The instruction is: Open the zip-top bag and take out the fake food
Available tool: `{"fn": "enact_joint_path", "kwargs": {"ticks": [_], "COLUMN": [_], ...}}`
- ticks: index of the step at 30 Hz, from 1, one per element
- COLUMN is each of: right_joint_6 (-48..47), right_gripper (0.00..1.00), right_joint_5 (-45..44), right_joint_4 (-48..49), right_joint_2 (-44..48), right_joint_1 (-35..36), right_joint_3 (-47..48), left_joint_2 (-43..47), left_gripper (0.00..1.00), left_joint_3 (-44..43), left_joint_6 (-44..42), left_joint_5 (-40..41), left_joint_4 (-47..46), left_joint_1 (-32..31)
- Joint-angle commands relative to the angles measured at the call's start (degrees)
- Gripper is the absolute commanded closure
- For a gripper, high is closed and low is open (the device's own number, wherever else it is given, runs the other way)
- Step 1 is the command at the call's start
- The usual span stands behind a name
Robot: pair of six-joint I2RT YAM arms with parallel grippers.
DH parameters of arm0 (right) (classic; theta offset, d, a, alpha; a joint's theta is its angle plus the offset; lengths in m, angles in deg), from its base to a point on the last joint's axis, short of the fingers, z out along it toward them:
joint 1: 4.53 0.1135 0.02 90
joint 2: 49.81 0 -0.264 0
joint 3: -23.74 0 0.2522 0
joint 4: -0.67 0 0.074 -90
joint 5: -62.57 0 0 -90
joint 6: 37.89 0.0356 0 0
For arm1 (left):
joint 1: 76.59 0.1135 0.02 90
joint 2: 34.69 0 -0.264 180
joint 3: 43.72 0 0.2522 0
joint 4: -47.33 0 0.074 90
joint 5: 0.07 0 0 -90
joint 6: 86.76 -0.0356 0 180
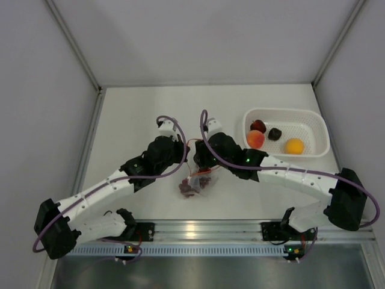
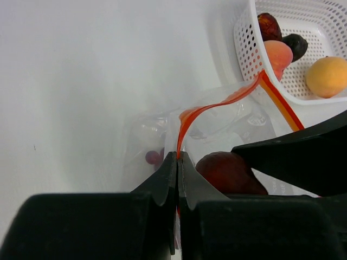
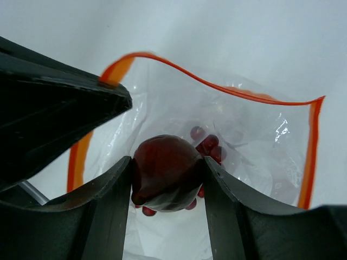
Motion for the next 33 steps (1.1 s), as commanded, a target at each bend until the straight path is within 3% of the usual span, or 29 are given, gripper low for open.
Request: {"fn": "enact_joint_path", "kwargs": {"ticks": [1, 12, 17, 20, 27, 31, 33], "right_joint_6": [-1.2, -2.9, -2.9, -3.5, -4.2, -3.2, -3.0], "right_gripper": [0.89, 0.9, 0.88, 0.87, 0.83, 0.71, 0.6], "right_joint_5": [-0.9, -1.5, -1.3, -2.2, -1.1, 3.2, 2.4], "right_joint_4": [1.4, -1.8, -5.2, -8.0, -7.8, -6.3, -7.1], "right_joint_2": [3.5, 12.0, 17.7, 18.6, 13.2, 5.3, 2.9], "right_joint_1": [0.6, -2.2, -13.5, -24.3, -47.8, -54.8, -56.0], "right_joint_3": [1.7, 4.9, 4.5, 3.6, -0.2, -0.3, 0.9], "left_joint_2": [-1.2, -3.7, -4.0, -3.1, -2.6, -1.5, -0.4], "left_gripper": [1.0, 1.0, 1.0, 1.0, 1.0, 1.0, 1.0], "left_joint_3": [-2.2, -2.3, -3.2, -3.4, -6.3, -6.7, -6.5], "left_joint_6": [0.5, 0.6, 0.9, 0.8, 0.7, 0.7, 0.6], "left_joint_5": [-2.3, -0.4, -1.1, -1.1, -2.8, -3.4, -3.1], "left_joint_4": [-1.9, -1.8, -0.4, -0.3, 2.1, 3.0, 3.2], "left_joint_1": [-0.1, -0.1, 0.0, 0.0, 0.1, 0.0, 0.0]}}
